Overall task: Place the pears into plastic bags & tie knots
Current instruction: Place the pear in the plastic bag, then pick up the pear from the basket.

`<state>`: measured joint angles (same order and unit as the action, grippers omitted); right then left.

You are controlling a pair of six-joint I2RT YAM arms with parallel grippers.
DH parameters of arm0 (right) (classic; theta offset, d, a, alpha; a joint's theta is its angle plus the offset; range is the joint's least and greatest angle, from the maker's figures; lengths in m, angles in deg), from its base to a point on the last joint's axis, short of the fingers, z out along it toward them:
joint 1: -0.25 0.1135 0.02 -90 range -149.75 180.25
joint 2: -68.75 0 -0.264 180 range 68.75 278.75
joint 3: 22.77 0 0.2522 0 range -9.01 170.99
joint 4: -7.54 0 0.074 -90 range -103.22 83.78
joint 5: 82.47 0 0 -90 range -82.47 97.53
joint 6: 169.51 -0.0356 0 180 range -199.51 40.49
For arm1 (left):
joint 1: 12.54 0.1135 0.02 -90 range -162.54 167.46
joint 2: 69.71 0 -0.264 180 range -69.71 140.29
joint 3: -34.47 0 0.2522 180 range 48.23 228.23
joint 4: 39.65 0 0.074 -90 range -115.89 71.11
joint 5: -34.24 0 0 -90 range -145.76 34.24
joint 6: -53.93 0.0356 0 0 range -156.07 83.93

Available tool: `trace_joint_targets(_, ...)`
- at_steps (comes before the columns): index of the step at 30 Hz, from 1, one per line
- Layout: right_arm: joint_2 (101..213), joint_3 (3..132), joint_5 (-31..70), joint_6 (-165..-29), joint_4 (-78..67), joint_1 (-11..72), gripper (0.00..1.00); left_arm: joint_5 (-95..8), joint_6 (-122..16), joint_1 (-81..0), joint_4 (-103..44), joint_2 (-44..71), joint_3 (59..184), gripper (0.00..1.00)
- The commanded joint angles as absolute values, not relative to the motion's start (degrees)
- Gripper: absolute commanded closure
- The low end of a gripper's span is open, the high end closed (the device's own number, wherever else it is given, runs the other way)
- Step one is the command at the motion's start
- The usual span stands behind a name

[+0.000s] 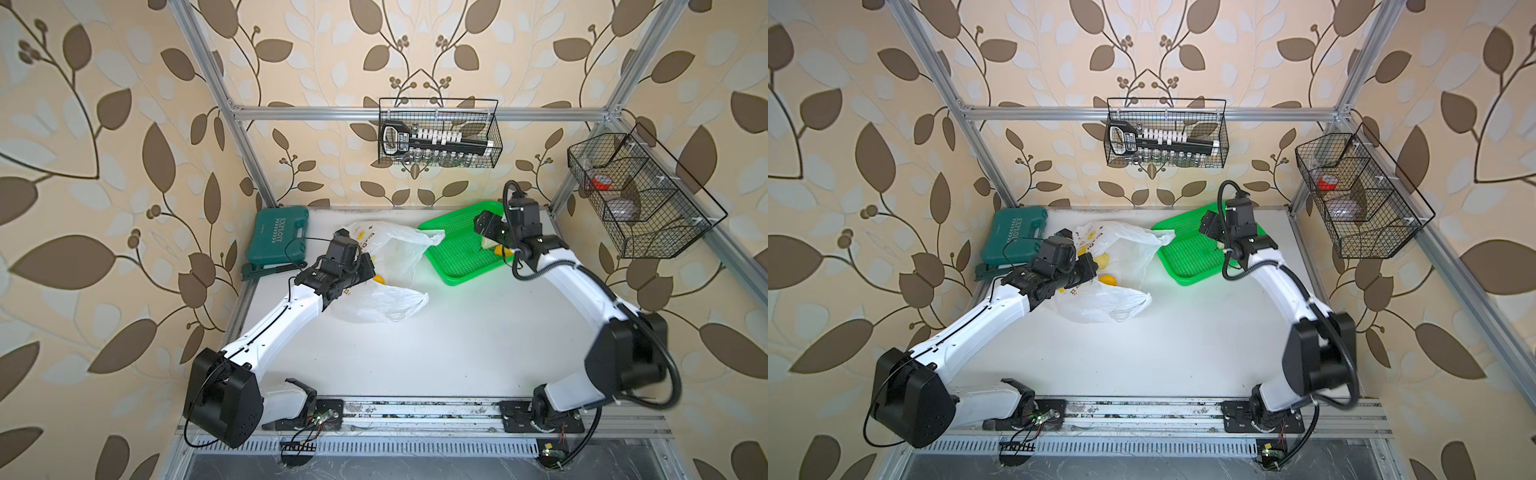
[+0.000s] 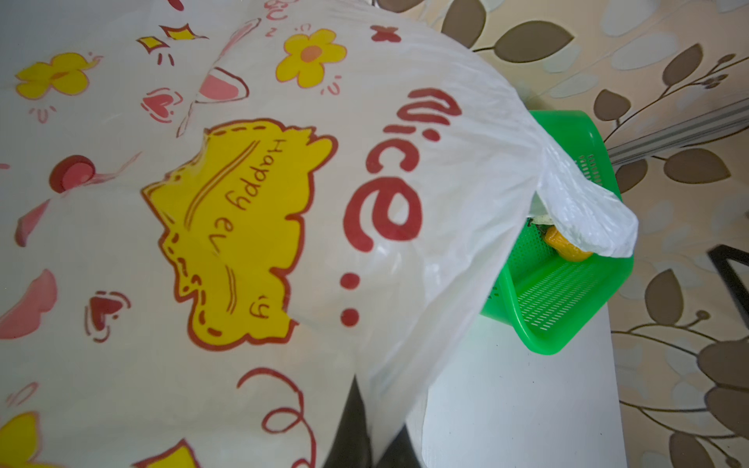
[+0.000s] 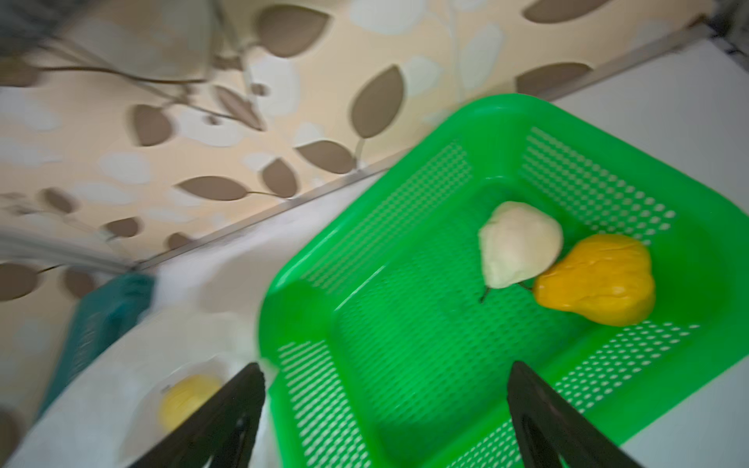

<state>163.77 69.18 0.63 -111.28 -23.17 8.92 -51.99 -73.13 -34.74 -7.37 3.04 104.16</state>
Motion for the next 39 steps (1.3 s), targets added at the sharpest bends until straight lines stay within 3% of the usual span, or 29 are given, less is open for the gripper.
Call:
trace_joint_targets(1,177.12,78.83,-11.08,-109.62,-33.98,5.69,0.07,-50.91,-73.51,-35.39,-8.86,3.15,103.82,1.00)
trace_joint_targets(10,194.81,95.30,-9.53,-106.38,-37.20,2.86,0.07,-49.89,-73.62,-35.39,-9.68,3.24,102.68,1.00)
trace_joint_targets(21,202.19,99.23,-4.33,-106.48,-37.65,2.83,0.09,-50.02,-73.61,-35.39,-10.42,4.16,102.10,1.00)
trace_joint_targets(25,203.10,100.47,-2.02,-105.19,-37.57,2.78,0.21,-50.34,-73.56,-35.39,-10.05,4.38,102.59,1.00)
trace_joint_targets(30,195.22,93.20,3.00,-106.50,-31.94,2.89,0.47,-50.67,-73.43,-35.39,-9.67,4.60,103.16,1.00)
trace_joint_targets(39,162.58,63.94,15.49,-112.95,-16.26,11.50,0.57,-49.81,-71.95,-35.48,-8.47,3.42,104.29,1.00)
